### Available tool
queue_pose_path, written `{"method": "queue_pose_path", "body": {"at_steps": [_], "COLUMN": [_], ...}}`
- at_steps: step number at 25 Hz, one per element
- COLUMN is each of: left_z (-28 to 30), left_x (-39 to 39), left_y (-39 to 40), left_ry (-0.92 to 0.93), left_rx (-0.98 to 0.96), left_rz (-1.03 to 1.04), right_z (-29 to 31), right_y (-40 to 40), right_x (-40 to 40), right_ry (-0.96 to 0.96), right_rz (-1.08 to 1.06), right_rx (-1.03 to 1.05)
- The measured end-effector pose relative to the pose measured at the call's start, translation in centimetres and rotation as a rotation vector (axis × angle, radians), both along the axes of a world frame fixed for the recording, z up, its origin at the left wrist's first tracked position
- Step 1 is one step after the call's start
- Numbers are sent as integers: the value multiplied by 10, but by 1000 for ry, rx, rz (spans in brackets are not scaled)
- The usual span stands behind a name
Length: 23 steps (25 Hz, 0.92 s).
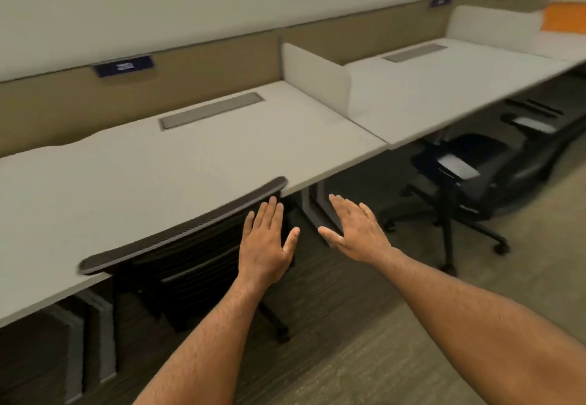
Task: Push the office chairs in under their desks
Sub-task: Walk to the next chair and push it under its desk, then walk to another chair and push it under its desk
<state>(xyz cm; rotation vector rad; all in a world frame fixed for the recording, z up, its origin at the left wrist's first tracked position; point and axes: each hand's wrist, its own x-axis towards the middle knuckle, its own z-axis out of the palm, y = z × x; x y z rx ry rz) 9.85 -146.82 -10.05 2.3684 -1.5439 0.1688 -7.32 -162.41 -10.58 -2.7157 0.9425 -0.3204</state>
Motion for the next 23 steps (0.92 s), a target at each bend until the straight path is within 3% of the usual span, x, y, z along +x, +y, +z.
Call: {"method": "queue_pose_path", "body": {"at_steps": [9,16,23], "left_z": [-7,-1,-6], "left_x": [-202,-421,-629], "left_y": [-156,-254,-319], "left_ry": [61,17,-2], "left_rx": [82,103,131], "left_rz": [-489,-839,-1060], "right_z": [-9,2,-1], "right_y": [-51,-66,-64], "right_x": [-260,-472,-674], "right_ry": [-15,-51,51], "right_rz": [-576,-931,-1203], "right_rx": [43,37,98]}}
